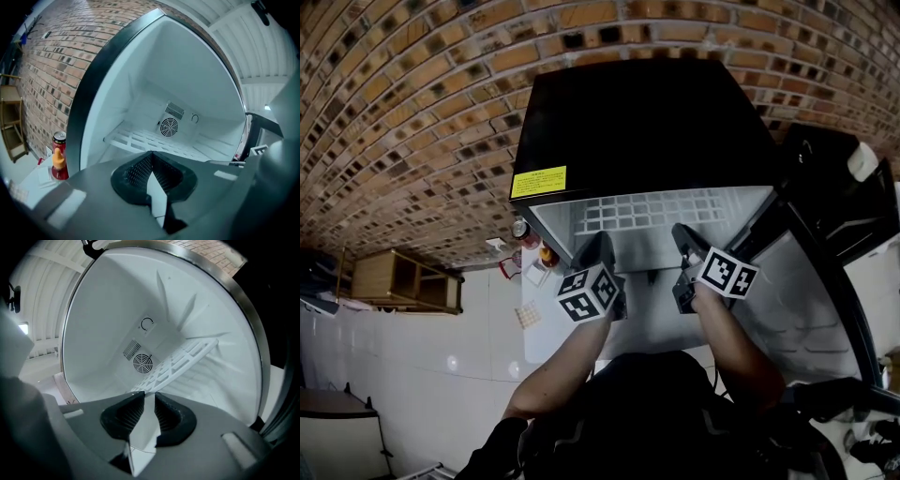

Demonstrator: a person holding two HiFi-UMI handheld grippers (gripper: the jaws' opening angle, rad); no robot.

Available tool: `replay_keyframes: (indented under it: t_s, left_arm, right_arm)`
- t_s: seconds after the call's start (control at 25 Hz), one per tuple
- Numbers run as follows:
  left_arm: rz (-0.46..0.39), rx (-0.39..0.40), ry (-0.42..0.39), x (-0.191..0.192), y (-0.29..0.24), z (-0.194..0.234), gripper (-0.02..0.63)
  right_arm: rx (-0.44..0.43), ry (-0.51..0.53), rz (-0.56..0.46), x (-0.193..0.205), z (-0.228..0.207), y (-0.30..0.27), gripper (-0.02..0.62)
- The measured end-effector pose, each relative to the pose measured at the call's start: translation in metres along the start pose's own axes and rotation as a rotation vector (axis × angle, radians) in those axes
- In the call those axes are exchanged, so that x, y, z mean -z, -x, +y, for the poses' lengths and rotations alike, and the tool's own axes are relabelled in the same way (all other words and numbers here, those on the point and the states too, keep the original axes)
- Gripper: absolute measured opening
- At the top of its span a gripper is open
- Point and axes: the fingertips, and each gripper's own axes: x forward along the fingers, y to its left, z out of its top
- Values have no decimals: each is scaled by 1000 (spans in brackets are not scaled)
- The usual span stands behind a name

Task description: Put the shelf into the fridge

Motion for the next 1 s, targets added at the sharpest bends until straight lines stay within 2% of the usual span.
replay_keyframes:
  t_s: [0.2,0.36,0.52,0.76,0.92,1.0]
  left_arm:
    - [65,8,11,16,0,2,0]
    - [46,37,33,18,14,3,0]
    - [-2,46,54,7,36,8,0]
    - [-35,153,25,7,76,-12,0]
    - [-78,224,-21,-6,102,-25,0]
    - [-105,253,-15,-9,119,-29,0]
  right_arm:
    - [-21,-6,-11,0,0,-1,77]
    - [-1,18,1,2,1,4,59]
    - [-35,29,-27,-3,17,14,41]
    - [-68,21,-60,12,40,48,35]
    - [-80,43,-71,20,57,69,20]
    - [-82,48,-75,25,64,83,8]
